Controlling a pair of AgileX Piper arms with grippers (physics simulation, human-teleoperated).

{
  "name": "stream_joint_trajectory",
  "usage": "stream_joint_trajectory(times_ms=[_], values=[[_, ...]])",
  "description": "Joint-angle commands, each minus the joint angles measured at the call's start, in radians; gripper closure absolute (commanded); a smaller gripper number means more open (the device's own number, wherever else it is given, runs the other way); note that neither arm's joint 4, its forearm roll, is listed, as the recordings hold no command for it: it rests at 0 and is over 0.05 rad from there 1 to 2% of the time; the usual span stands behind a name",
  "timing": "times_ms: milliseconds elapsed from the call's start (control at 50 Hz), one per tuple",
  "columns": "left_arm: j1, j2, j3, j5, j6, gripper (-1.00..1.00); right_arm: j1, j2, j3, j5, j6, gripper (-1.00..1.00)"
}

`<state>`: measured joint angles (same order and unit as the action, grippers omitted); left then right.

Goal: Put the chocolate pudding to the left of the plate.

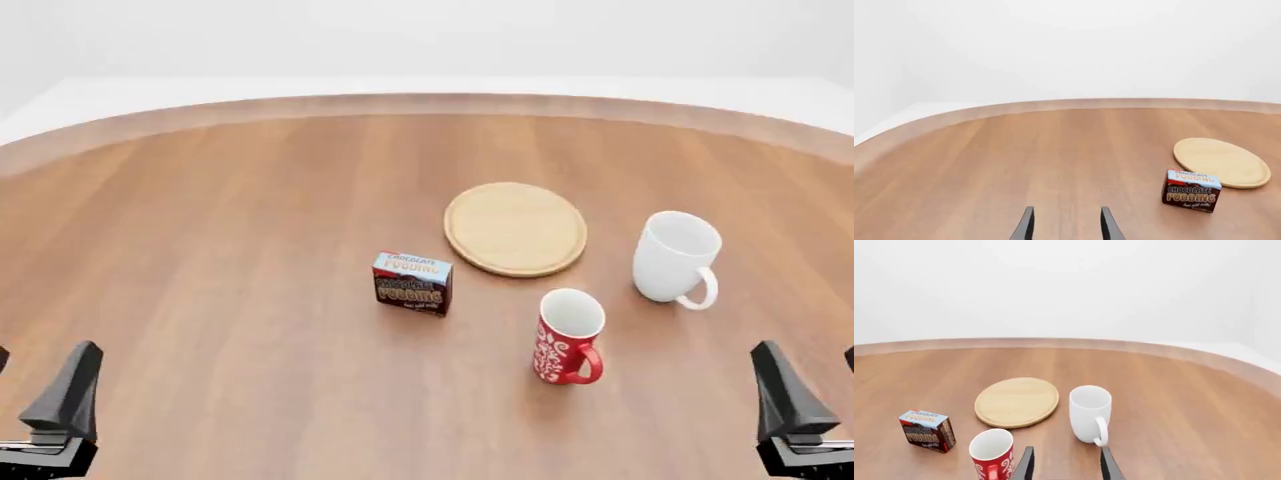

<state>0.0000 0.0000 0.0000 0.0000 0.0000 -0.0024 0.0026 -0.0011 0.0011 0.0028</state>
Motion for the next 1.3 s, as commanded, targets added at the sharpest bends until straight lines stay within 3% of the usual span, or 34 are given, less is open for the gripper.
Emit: stream_joint_trajectory(times_ms=[20,200,380,400,520,660,760,820,940,980,1040,1120,1300], values=[[0.0,0.0,0.0,0.0,0.0,-1.0,-0.007,0.006,-0.002,0.008,0.002,-1.0],[0.0,0.0,0.0,0.0,0.0,-1.0,-0.008,0.008,-0.025,0.021,-0.016,-1.0],[0.0,0.0,0.0,0.0,0.0,-1.0,0.057,0.035,-0.198,0.142,-0.044,-1.0],[0.0,0.0,0.0,0.0,0.0,-1.0,0.077,0.064,-0.256,0.15,-0.043,-1.0],[0.0,0.0,0.0,0.0,0.0,-1.0,0.123,0.224,-0.367,0.107,-0.085,-1.0],[0.0,0.0,0.0,0.0,0.0,-1.0,0.201,0.394,-0.534,0.104,-0.182,-1.0],[0.0,0.0,0.0,0.0,0.0,-1.0,0.246,0.543,-0.69,0.151,-0.203,-1.0],[0.0,0.0,0.0,0.0,0.0,-1.0,0.293,0.616,-0.756,0.17,-0.27,-1.0],[0.0,0.0,0.0,0.0,0.0,-1.0,0.387,0.75,-0.916,0.278,-0.31,-1.0],[0.0,0.0,0.0,0.0,0.0,-1.0,0.399,0.815,-0.972,0.304,-0.359,-1.0],[0.0,0.0,0.0,0.0,0.0,-1.0,0.403,0.872,-1.035,0.329,-0.353,-1.0],[0.0,0.0,0.0,0.0,0.0,-1.0,0.405,0.95,-1.073,0.341,-0.401,-1.0],[0.0,0.0,0.0,0.0,0.0,-1.0,0.482,1.029,-1.126,0.346,-0.374,-1.0]])
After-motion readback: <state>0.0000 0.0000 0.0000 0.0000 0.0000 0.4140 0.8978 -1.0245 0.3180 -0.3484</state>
